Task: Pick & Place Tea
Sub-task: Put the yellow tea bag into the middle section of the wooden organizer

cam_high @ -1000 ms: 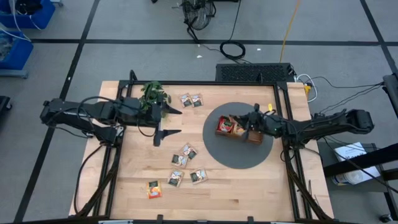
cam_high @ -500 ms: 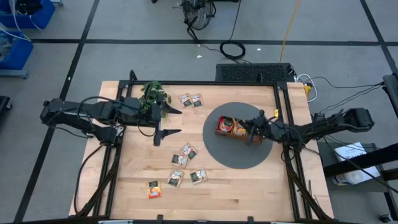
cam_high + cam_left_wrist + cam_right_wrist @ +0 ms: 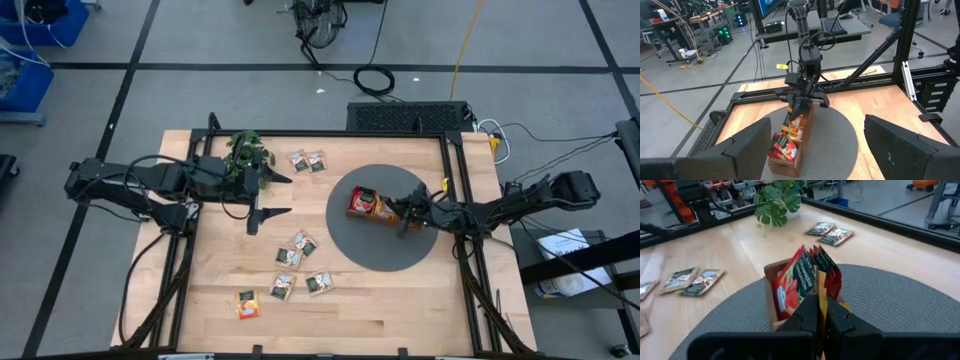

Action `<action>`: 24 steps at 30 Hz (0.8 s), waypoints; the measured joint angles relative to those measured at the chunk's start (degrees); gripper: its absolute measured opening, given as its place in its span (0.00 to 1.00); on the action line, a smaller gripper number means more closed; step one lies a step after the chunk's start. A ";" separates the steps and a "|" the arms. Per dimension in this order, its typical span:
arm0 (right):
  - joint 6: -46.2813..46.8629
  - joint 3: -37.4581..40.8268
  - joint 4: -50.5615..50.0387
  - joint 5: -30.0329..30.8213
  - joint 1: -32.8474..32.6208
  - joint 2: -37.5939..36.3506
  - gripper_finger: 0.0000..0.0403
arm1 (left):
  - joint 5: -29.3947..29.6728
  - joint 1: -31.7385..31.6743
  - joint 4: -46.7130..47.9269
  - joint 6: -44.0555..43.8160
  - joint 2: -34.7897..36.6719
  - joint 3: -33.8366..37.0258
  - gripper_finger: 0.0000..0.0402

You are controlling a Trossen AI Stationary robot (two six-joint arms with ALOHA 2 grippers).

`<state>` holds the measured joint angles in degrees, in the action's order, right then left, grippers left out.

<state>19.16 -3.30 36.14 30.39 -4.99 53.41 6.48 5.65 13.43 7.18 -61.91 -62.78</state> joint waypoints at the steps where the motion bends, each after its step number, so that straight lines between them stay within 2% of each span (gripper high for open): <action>1: 0.24 0.02 0.03 0.00 0.00 0.31 0.00 | 0.01 0.00 0.00 -0.12 0.00 0.00 0.79; 14: 2.54 0.17 0.19 -0.52 0.50 2.77 0.02 | 0.00 0.00 -0.20 -0.18 0.00 0.02 0.78; 19: 2.34 0.17 1.56 -0.55 0.50 2.77 0.10 | 0.00 0.00 -0.20 -0.18 0.00 0.02 0.78; 24: 2.44 0.17 1.82 -0.53 0.50 2.77 0.24 | 0.00 0.00 -0.21 -0.18 0.00 0.02 0.78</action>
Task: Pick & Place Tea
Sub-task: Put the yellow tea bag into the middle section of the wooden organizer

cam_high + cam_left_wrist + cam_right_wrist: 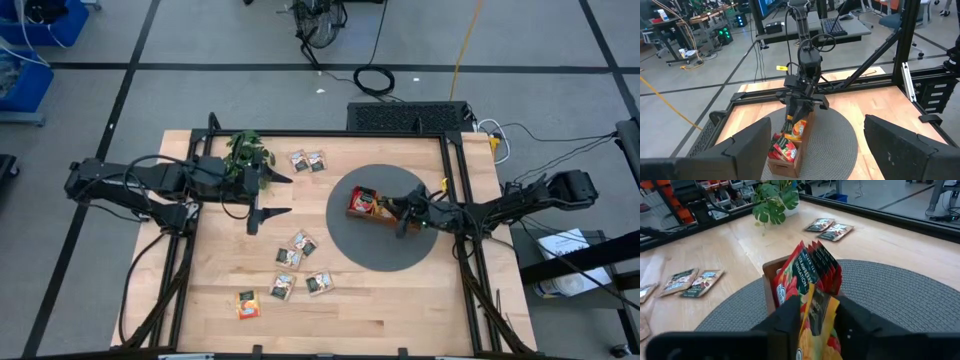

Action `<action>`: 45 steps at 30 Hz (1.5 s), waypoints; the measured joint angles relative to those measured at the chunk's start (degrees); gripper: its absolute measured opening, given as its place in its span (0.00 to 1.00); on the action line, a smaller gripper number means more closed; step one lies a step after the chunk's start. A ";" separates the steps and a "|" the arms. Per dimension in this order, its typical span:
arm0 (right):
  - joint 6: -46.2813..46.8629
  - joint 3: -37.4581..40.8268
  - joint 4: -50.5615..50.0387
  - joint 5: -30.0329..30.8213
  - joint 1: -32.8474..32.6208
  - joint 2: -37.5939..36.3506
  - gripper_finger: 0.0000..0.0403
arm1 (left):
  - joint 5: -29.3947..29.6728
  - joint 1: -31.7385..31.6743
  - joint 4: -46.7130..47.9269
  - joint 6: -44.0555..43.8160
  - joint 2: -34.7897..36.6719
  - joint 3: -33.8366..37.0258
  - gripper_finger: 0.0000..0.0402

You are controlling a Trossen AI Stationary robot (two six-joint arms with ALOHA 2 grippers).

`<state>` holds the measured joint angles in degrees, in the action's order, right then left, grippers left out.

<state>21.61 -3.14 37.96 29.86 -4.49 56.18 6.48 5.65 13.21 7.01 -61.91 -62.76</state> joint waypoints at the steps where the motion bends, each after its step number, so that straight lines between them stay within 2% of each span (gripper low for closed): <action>1: -0.03 0.00 0.14 0.05 0.00 0.00 0.27 | 0.00 0.00 0.00 0.00 0.00 0.00 0.77; 7: -6.99 0.02 7.38 2.71 0.00 -0.45 0.39 | 0.00 0.00 0.00 0.00 0.00 0.00 0.77; 11: -14.41 0.02 13.77 4.29 -0.01 -1.11 0.40 | -0.02 0.00 0.00 0.00 0.00 0.00 0.77; 13: -16.50 -0.45 13.55 0.86 -0.09 -1.36 0.38 | -0.02 0.00 0.00 0.04 0.00 0.00 0.77; 15: -16.49 -2.23 6.45 -2.85 -0.13 -1.48 0.32 | -0.02 0.00 0.00 0.24 0.00 0.02 0.77; 19: -16.07 -11.32 -13.85 -6.00 -0.23 -1.28 0.07 | -0.02 0.01 0.01 0.27 0.00 0.04 0.77; 20: -16.13 -13.38 -18.36 -6.00 -0.60 -1.20 0.04 | -0.02 0.02 0.04 0.28 -0.01 0.04 0.77; 26: -15.35 -23.28 -39.48 -6.03 -2.74 -1.28 0.00 | -0.02 0.02 0.01 0.28 -0.02 0.04 0.77; 31: -6.23 -29.80 -61.13 -6.09 -1.80 -1.22 0.00 | -0.02 0.02 0.02 0.28 -0.02 0.04 0.77; 33: -3.09 -30.22 -64.99 -7.19 -1.43 -1.22 0.00 | -0.02 0.02 0.02 0.26 -0.02 0.04 0.77; 36: -0.98 -29.56 -64.57 -12.09 -1.09 -0.91 0.00 | -0.02 0.01 0.02 0.26 -0.02 0.04 0.77; 45: 0.20 -29.28 -64.42 -15.18 0.58 4.68 0.00 | -0.02 0.02 0.00 0.26 -0.02 0.04 0.77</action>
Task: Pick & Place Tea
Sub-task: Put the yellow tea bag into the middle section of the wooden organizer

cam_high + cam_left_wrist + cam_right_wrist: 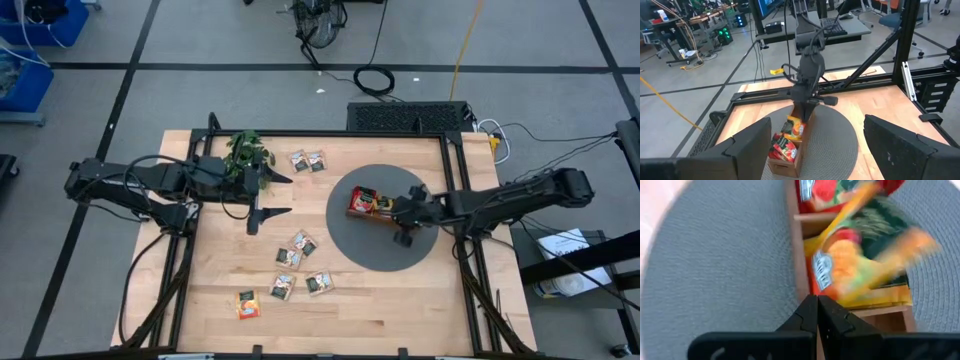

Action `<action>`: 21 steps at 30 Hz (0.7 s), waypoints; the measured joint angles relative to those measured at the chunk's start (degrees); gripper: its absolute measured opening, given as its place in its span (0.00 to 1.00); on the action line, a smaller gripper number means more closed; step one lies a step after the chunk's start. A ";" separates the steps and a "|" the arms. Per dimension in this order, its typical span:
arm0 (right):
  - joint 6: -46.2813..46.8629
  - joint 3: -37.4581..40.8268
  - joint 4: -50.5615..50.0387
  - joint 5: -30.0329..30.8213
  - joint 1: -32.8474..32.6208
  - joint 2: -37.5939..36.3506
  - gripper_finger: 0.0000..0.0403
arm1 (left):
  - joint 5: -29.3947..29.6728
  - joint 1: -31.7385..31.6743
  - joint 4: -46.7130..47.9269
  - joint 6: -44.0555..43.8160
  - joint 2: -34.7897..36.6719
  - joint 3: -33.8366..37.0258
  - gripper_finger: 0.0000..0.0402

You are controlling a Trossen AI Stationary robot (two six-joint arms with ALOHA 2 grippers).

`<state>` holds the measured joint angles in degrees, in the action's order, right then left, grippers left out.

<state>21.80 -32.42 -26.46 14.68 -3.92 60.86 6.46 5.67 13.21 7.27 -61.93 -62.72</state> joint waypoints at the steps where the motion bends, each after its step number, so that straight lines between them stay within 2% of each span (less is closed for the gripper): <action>1: 0.02 0.02 0.09 0.02 0.37 0.93 0.00 | 0.00 0.00 0.02 0.00 0.01 0.00 0.77; 7: -0.22 -0.01 1.96 0.15 2.47 5.31 0.00 | 0.00 0.00 0.00 0.00 0.00 0.00 0.77; 12: -1.47 0.02 4.39 0.02 2.72 6.04 0.00 | 0.00 -0.01 0.00 -0.02 0.00 0.00 0.77; 16: -1.44 0.02 4.88 0.34 2.30 3.03 0.00 | 0.00 0.00 0.01 -0.01 0.01 0.00 0.77; 21: -1.49 0.02 5.01 3.51 0.40 -3.32 0.00 | 0.00 0.00 0.00 -0.02 0.00 0.00 0.77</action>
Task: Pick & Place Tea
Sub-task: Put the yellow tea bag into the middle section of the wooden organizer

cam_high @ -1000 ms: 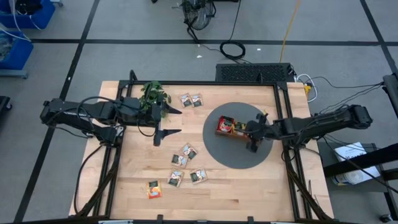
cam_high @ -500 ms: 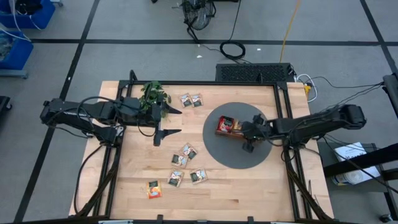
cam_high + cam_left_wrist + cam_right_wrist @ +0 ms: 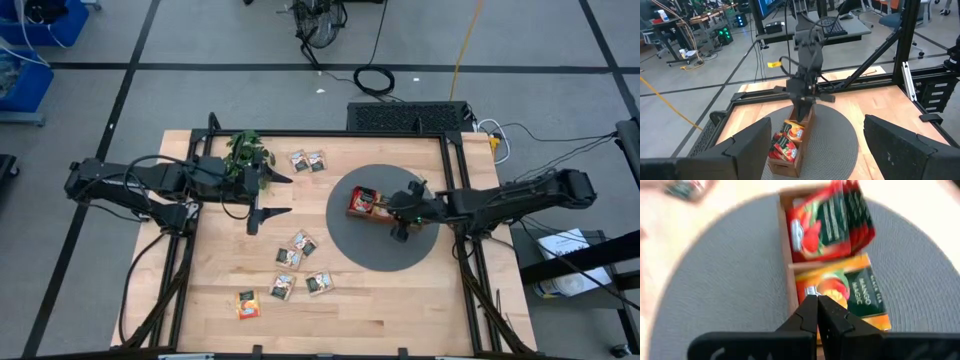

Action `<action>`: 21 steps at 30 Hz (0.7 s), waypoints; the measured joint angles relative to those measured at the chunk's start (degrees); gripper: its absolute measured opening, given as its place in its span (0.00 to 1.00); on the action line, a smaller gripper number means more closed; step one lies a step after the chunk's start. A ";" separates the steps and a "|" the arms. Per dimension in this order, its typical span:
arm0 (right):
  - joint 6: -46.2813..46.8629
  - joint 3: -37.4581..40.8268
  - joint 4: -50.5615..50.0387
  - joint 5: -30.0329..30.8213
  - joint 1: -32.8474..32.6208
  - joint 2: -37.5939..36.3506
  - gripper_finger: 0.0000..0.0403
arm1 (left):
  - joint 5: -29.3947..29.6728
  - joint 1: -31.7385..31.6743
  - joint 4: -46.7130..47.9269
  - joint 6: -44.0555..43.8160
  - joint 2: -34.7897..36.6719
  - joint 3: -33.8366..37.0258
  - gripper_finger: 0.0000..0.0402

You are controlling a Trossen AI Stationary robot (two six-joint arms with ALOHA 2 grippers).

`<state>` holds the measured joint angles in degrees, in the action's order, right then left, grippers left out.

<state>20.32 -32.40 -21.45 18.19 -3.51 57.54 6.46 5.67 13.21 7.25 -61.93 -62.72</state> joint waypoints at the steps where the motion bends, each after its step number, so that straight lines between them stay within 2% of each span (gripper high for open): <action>1: -0.02 0.00 0.04 0.17 -0.40 -1.34 0.00 | 0.00 -0.02 0.00 0.02 0.00 0.00 0.77; 5: -4.37 0.25 6.14 2.75 -2.23 -5.31 0.00 | 0.00 0.00 0.00 0.00 0.00 0.00 0.77; 13: -22.20 9.73 41.08 2.56 -3.41 -6.34 0.00 | 0.00 0.00 -0.05 0.00 0.00 0.00 0.77; 21: -25.79 24.26 74.28 2.54 -3.34 -6.32 0.00 | 0.00 -0.02 -3.62 0.00 0.00 0.00 0.77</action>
<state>-5.48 -8.14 52.82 20.73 -6.85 51.22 6.46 5.65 9.60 7.25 -61.93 -62.72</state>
